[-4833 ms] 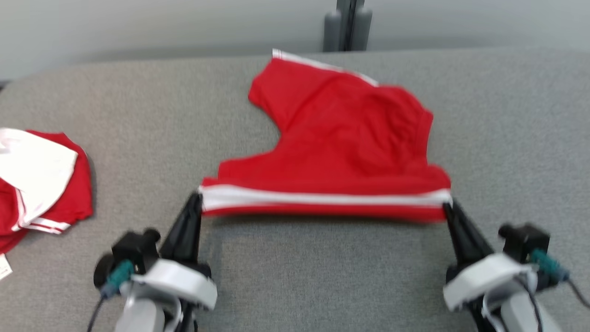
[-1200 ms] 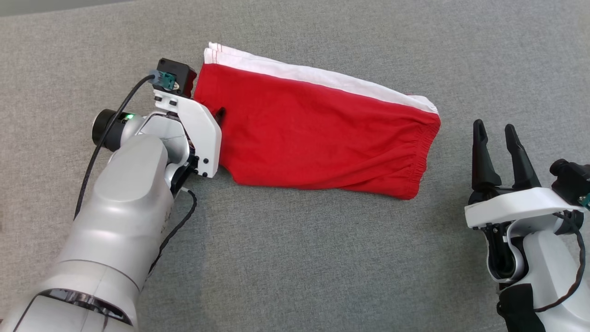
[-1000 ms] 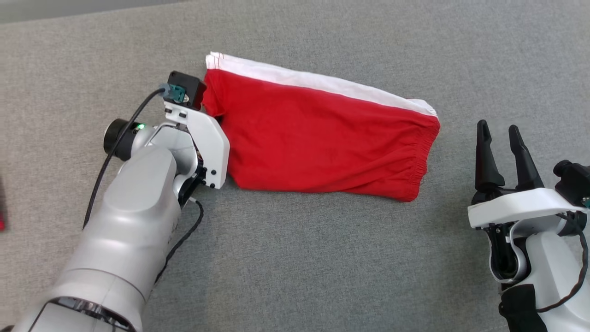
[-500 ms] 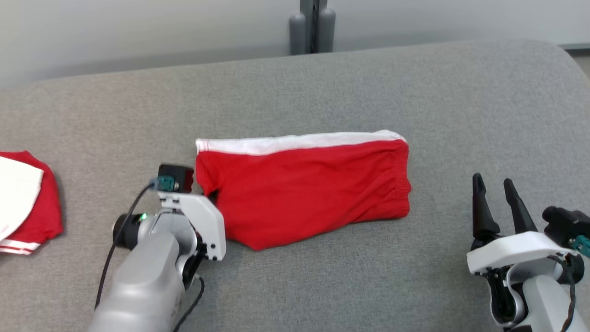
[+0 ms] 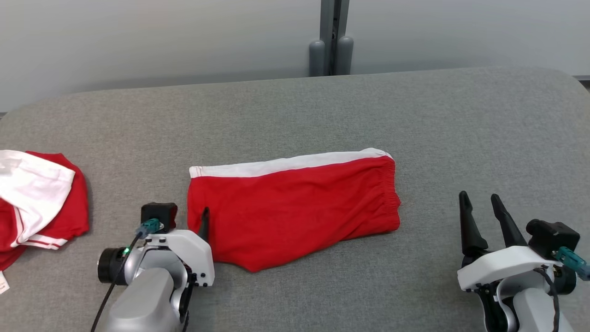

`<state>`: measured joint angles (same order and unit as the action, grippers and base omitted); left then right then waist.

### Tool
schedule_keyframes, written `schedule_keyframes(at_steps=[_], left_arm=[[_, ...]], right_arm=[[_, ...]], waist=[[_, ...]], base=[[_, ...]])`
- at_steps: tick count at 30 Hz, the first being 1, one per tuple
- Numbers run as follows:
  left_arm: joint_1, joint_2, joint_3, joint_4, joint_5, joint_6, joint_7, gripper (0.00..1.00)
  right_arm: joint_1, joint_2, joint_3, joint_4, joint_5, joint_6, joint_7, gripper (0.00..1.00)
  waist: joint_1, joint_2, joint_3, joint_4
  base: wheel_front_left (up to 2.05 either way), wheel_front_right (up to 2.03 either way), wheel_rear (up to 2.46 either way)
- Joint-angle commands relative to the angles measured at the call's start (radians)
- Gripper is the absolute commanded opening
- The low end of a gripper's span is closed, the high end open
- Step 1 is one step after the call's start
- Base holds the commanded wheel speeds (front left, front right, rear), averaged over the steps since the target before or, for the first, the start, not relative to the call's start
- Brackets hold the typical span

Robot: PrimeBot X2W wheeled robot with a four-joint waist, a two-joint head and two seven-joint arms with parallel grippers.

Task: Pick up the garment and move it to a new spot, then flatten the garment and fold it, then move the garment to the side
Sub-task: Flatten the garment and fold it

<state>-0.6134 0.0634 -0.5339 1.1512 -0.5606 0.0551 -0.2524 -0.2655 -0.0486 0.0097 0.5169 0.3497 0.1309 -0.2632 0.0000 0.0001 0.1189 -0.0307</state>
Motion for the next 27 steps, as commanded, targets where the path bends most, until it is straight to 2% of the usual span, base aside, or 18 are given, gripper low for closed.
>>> schedule_keyframes(at_steps=[1, 6, 11, 16, 27], left_arm=[[0.015, 0.017, 0.007, -0.026, 0.013, 0.021, -0.01, 1.0], [0.12, 0.059, 0.06, -0.281, 0.106, 0.098, -0.012, 1.0], [0.25, 0.057, 0.135, -0.498, 0.183, 0.129, -0.012, 1.0], [0.339, 0.045, 0.186, -0.589, 0.241, 0.113, -0.012, 1.0], [0.393, 0.011, 0.251, -0.605, 0.302, 0.065, -0.013, 1.0]], right_arm=[[0.004, -0.005, 0.007, -0.007, -0.012, 0.0, -0.002, 1.0], [-0.017, -0.006, 0.031, 0.003, -0.027, 0.0, -0.002, 1.0], [-0.051, -0.006, 0.057, 0.05, -0.049, 0.0, -0.002, 1.0], [-0.098, -0.006, 0.066, 0.131, -0.073, 0.0, -0.002, 1.0], [-0.191, -0.006, 0.007, 0.411, -0.092, 0.0, 0.007, 1.0]], waist=[[0.0, -0.0001, -0.004, 0.009], [0.0, -0.0001, -0.009, 0.048], [0.0, -0.0001, -0.009, 0.103], [0.0, -0.0001, -0.003, 0.161], [0.0, -0.0001, 0.035, 0.239]], base=[[0.0, 0.0, 0.0], [0.0, 0.0, 0.0], [0.0, 0.0, 0.0], [0.0, 0.0, 0.0], [0.0, 0.0, 0.0]])
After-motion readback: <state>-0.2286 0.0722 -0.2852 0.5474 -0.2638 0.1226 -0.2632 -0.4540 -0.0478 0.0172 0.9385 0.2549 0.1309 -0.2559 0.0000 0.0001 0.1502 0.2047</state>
